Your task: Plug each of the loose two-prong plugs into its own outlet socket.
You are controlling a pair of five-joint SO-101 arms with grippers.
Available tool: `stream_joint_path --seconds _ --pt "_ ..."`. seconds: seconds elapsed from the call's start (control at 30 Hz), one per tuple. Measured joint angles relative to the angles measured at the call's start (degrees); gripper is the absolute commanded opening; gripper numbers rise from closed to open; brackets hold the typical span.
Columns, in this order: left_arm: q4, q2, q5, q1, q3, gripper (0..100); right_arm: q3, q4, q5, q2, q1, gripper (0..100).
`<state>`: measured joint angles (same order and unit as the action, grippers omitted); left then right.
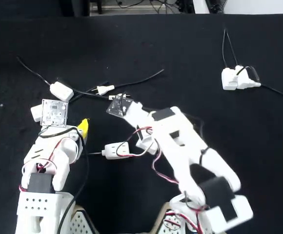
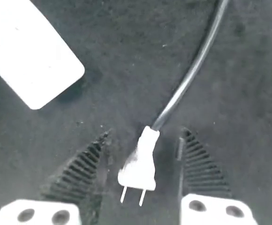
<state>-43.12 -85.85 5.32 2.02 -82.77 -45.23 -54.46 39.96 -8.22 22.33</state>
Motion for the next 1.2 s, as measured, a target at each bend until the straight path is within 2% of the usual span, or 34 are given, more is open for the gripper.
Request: stream_joint_path --seconds 0.07,0.13,0.27,0.4,0.53,0.63,0.77,0.9,0.97,1.1,1.2 --pt "0.0 0.0 0.0 0.0 0.0 20 0.0 1.4 0.0 2.5 0.0 10.1" --pt "0.0 0.0 0.0 0.0 0.0 20 0.1 2.7 0.0 4.7 -0.1 0.7" --pt "0.0 0.0 0.0 0.0 0.0 20 0.4 3.3 0.0 5.4 -1.4 1.2" --pt "0.0 0.0 0.0 0.0 0.0 20 0.3 2.9 -1.1 2.5 -6.4 1.0" --pt "0.0 0.0 0.0 0.0 0.0 20 0.3 2.5 -9.1 -5.7 -14.3 1.1" --pt "0.0 0.0 0.0 0.0 0.0 20 0.3 -2.3 -14.9 -10.5 -18.9 1.1" --pt "0.0 0.0 0.0 0.0 0.0 20 0.3 -10.4 -18.2 -12.4 -20.0 1.1" --pt "0.0 0.0 0.0 0.0 0.0 20 0.3 -12.3 -18.6 -12.1 -19.9 1.3" --pt "0.0 0.0 0.0 0.0 0.0 20 0.3 -12.4 -18.6 -10.7 -19.9 4.4" --pt "0.0 0.0 0.0 0.0 0.0 20 0.3 -12.1 -18.6 -5.0 -19.9 17.3" --pt "0.0 0.0 0.0 0.0 0.0 20 0.3 -11.3 -18.6 -0.9 -18.8 18.2"
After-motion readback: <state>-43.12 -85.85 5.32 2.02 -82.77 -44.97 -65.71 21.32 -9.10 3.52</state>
